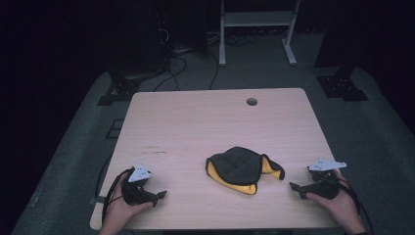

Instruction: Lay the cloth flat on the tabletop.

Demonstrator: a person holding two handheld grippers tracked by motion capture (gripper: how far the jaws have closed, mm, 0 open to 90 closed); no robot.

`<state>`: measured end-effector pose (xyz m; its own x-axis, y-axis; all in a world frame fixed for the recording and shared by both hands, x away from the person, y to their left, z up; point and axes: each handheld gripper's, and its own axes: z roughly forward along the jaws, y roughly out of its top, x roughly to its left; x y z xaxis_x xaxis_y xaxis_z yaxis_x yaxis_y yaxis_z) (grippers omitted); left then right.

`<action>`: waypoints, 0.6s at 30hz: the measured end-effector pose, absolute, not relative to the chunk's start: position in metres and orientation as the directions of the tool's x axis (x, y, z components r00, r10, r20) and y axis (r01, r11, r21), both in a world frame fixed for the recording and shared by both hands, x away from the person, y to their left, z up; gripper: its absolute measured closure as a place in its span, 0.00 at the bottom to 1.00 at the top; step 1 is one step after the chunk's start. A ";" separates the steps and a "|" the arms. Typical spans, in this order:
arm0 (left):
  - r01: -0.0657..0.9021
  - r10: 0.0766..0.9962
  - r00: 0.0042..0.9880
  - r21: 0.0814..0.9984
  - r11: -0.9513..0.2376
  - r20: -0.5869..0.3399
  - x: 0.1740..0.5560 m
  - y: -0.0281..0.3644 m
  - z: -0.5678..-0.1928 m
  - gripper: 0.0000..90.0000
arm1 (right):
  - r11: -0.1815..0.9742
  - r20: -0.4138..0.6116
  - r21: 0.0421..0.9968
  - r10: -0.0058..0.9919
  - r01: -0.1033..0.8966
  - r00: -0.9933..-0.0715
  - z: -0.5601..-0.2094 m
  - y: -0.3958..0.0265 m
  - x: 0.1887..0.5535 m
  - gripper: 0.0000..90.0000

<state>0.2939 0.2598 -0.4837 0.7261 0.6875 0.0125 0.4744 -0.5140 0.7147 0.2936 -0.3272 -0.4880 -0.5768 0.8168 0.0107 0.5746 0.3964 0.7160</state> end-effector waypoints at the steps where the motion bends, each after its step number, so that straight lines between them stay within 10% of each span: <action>1: 0.475 0.688 0.726 0.715 -0.513 0.012 0.294 0.260 -0.484 0.00 | 0.397 0.010 0.716 0.816 0.574 -0.577 -0.488 -0.327 0.293 0.02; 8: 0.475 0.690 0.724 0.715 -0.513 0.013 0.294 0.260 -0.484 0.00 | 0.400 0.009 0.717 0.814 0.571 -0.581 -0.488 -0.328 0.293 0.02; 18: 0.475 0.689 0.724 0.716 -0.512 0.013 0.294 0.260 -0.484 0.00 | 0.392 0.009 0.742 0.806 0.544 -0.592 -0.480 -0.328 0.289 0.31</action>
